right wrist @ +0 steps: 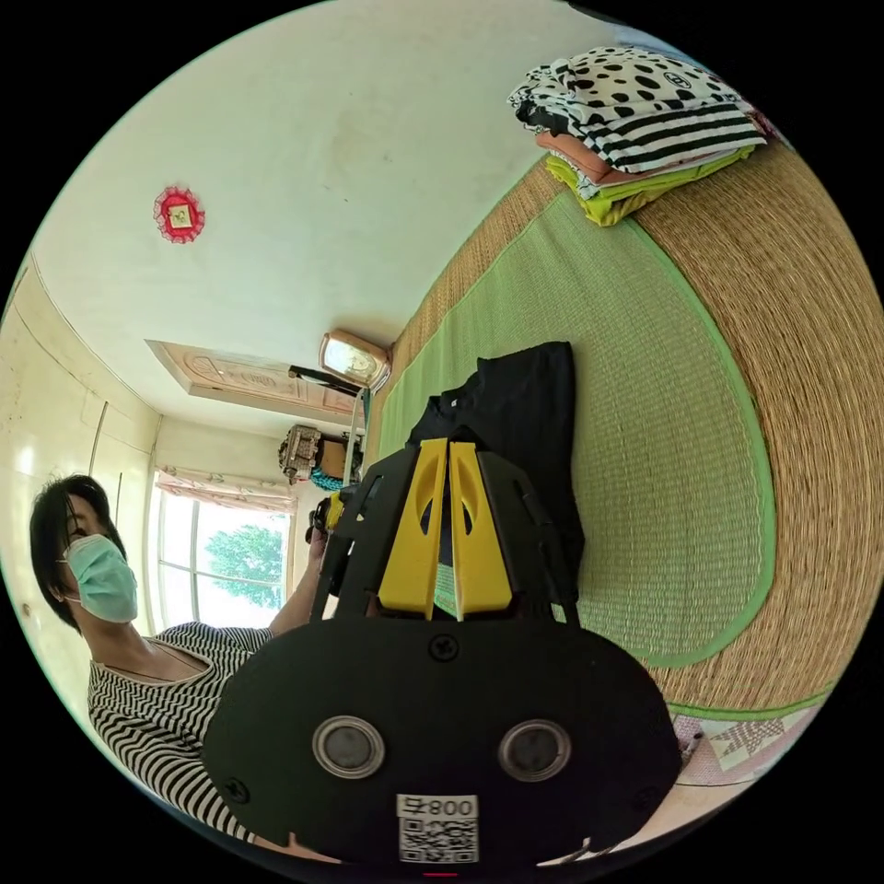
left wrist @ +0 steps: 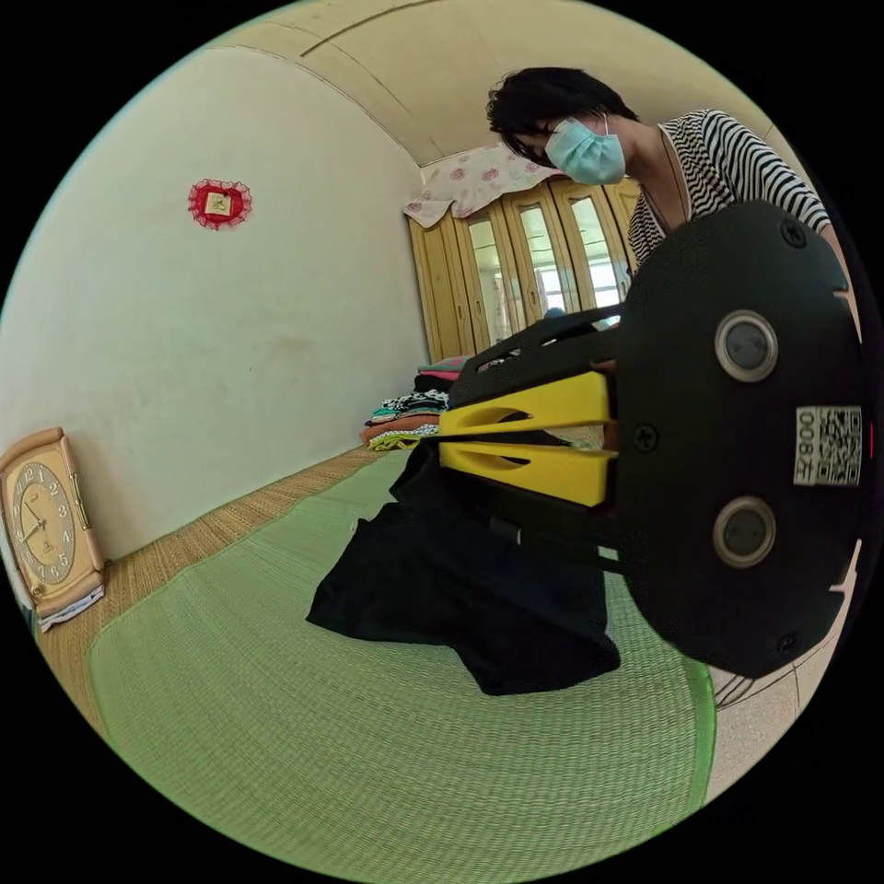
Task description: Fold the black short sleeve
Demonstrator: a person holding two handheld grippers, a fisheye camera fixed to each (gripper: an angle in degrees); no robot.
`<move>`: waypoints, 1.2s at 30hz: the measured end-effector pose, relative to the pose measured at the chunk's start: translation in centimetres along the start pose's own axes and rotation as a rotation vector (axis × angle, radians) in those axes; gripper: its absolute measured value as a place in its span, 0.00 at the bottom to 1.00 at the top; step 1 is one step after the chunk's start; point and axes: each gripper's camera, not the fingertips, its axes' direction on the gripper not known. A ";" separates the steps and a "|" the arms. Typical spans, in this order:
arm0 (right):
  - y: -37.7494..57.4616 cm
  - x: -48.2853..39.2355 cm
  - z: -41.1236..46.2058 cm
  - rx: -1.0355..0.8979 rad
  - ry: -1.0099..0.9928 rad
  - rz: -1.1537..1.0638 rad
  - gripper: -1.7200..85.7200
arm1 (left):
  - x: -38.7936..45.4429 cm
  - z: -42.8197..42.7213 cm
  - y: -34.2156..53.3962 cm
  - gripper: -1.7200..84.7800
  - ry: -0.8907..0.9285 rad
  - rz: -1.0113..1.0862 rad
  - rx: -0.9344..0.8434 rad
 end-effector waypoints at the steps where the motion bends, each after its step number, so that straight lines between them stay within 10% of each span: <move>1: -1.4 -0.2 0.8 -0.004 0.007 -0.002 0.02 | 0.0 0.4 -0.7 0.03 -0.005 -0.001 -0.001; 27: -15.3 -5.1 15.8 -0.139 0.123 0.092 0.02 | -4.5 11.6 -17.5 0.09 -0.087 -0.139 0.060; 36: -10.3 -19.7 23.7 -0.248 0.541 -0.408 0.06 | 0.8 20.4 -16.0 0.09 -0.244 0.081 -0.205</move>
